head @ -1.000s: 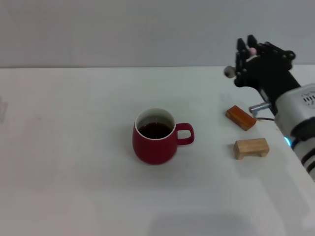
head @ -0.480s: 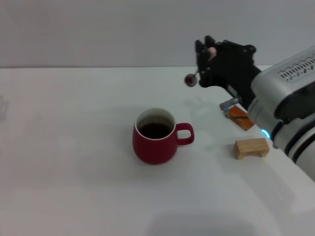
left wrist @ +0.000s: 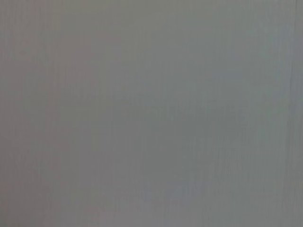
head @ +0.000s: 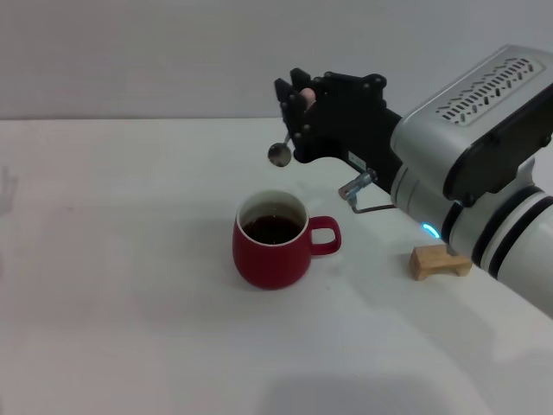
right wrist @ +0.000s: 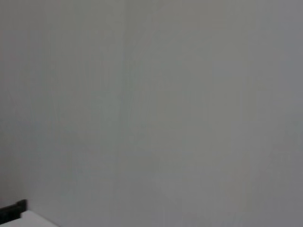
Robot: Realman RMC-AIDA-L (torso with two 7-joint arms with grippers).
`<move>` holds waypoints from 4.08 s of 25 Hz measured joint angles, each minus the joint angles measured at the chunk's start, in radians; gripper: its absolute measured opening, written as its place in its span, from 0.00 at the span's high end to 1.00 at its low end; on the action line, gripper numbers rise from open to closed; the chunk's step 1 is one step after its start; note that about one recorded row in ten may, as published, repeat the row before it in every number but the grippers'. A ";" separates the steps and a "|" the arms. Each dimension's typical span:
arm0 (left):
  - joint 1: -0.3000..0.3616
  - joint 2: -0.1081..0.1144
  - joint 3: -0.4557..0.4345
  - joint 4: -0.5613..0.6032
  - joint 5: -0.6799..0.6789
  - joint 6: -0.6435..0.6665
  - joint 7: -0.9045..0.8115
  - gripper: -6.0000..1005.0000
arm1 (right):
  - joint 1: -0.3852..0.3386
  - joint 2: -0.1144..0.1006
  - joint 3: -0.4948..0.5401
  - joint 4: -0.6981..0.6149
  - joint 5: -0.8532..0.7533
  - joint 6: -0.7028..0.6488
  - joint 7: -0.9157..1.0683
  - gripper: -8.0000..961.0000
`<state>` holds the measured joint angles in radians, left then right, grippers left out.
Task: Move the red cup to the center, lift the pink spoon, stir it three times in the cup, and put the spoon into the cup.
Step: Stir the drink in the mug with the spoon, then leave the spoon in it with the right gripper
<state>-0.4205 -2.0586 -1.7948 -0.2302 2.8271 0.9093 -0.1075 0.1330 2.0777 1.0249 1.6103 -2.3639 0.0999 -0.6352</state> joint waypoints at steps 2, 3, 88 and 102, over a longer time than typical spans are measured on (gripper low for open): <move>0.000 0.000 0.000 0.000 0.000 0.000 0.000 0.16 | 0.000 0.001 0.000 0.008 0.000 0.016 0.001 0.85; 0.001 0.000 0.000 0.000 0.000 0.000 0.000 0.16 | 0.000 0.002 0.000 0.015 -0.001 0.027 0.003 0.85; 0.012 0.000 -0.002 -0.001 -0.003 0.005 -0.011 0.16 | 0.188 -0.002 0.079 -0.065 -0.140 0.395 0.243 0.85; 0.014 0.000 0.000 -0.002 -0.003 0.008 -0.011 0.16 | 0.269 0.001 0.102 -0.190 -0.142 0.349 0.266 0.85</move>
<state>-0.4065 -2.0586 -1.7948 -0.2323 2.8241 0.9169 -0.1181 0.4022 2.0791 1.1269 1.4203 -2.5063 0.4488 -0.3692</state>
